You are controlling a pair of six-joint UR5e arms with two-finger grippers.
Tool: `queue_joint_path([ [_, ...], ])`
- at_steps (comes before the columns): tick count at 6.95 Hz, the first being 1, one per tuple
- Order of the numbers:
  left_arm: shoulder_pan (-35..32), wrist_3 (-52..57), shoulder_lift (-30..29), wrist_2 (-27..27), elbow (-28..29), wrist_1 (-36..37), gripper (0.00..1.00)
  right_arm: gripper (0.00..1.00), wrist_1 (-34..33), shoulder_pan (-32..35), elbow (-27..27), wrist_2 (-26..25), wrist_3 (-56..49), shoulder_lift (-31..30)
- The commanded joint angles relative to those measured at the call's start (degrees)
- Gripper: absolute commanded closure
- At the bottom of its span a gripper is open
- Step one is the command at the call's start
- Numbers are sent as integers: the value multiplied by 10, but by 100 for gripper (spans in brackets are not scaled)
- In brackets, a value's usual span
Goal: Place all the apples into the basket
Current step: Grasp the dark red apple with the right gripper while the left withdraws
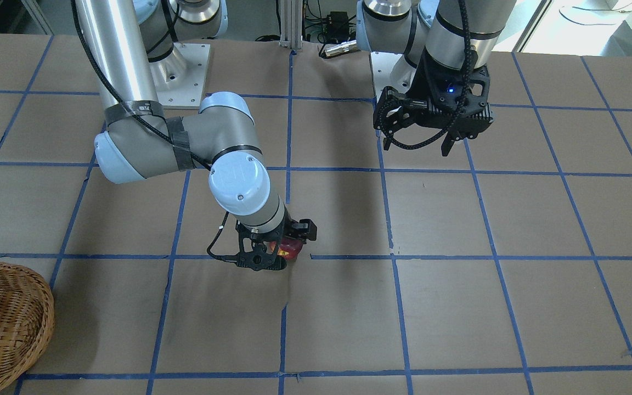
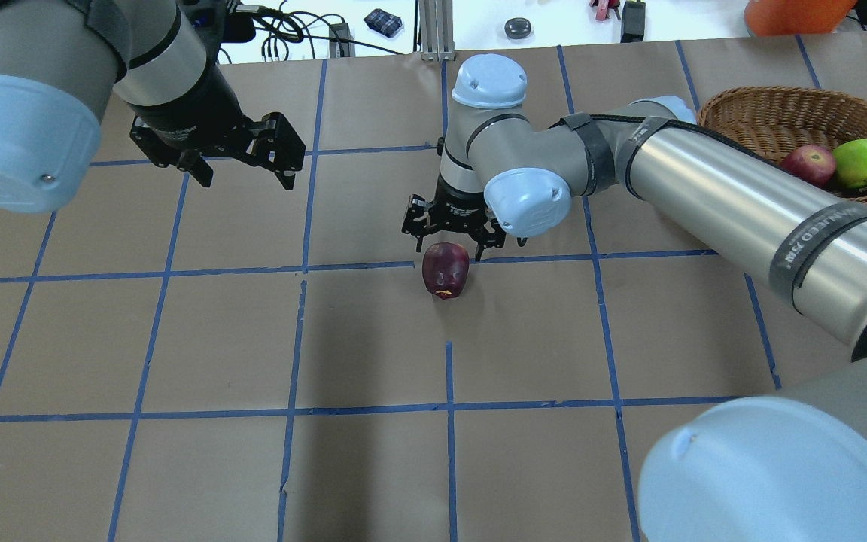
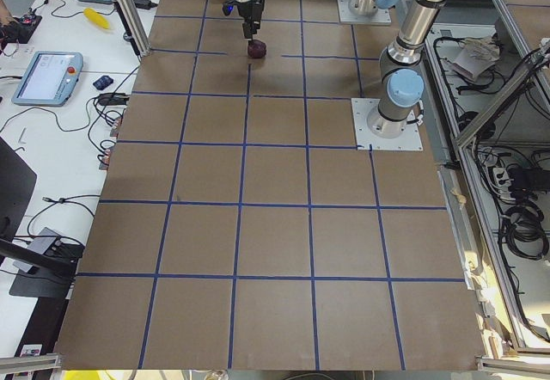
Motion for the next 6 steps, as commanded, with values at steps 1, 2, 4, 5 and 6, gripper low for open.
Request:
queue_joint_path([
  [1, 1, 0, 2, 0, -5, 4, 0, 0, -9, 11, 3, 3, 13, 23],
  [2, 2, 0, 2, -1, -5, 5, 0, 0, -14, 11, 2, 2, 13, 38],
  [4, 3, -1, 2, -1, -5, 1, 0, 45, -24, 11, 2, -11, 13, 39],
  [5, 3, -1, 2, -1, -5, 1, 0, 99, -24, 11, -4, -34, 13, 38],
  [6, 3, 0, 2, -1, -5, 0, 0, 100, -21, -1, -9, -38, 13, 17],
])
